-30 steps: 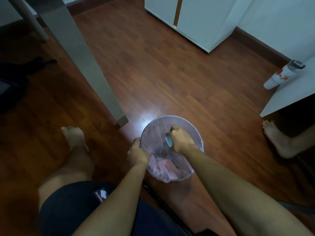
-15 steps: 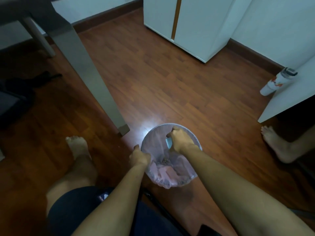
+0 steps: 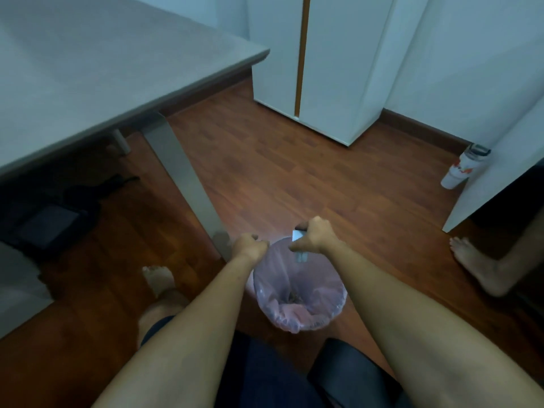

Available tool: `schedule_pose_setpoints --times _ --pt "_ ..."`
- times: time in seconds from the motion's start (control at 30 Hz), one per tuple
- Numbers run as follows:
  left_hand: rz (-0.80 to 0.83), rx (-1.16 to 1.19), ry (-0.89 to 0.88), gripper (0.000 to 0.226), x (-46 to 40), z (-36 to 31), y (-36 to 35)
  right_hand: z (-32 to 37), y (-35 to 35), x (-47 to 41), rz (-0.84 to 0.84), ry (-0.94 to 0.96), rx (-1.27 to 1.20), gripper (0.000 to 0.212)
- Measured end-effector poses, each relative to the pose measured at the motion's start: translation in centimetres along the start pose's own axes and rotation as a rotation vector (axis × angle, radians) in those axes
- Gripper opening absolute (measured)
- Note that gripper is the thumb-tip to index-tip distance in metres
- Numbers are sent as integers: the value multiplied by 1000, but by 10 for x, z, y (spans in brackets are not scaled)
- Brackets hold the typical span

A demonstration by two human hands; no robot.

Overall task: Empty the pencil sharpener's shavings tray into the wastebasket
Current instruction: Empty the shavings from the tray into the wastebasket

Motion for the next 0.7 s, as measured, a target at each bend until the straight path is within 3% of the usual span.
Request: schedule_pose_setpoints --times 0.13,0.27,0.7 --pt "-57 64 -74 32 15 -25 35 6 28 17 6 -249 -554 60" --pt "-94 98 -119 39 27 -44 77 25 57 37 122 -263 -910 53" --pt "-420 233 -296 21 76 -74 279 174 142 75 269 41 -1205 39"
Point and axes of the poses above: each hand's wrist, its own x-axis away from the middle knuckle, its own y-axis out of the back of the hand, z = x × y, the point moved 3 cm from there along -x, towards the middle knuckle, and after that the axes turned 14 degrees about -z, right-handed, at the moved point
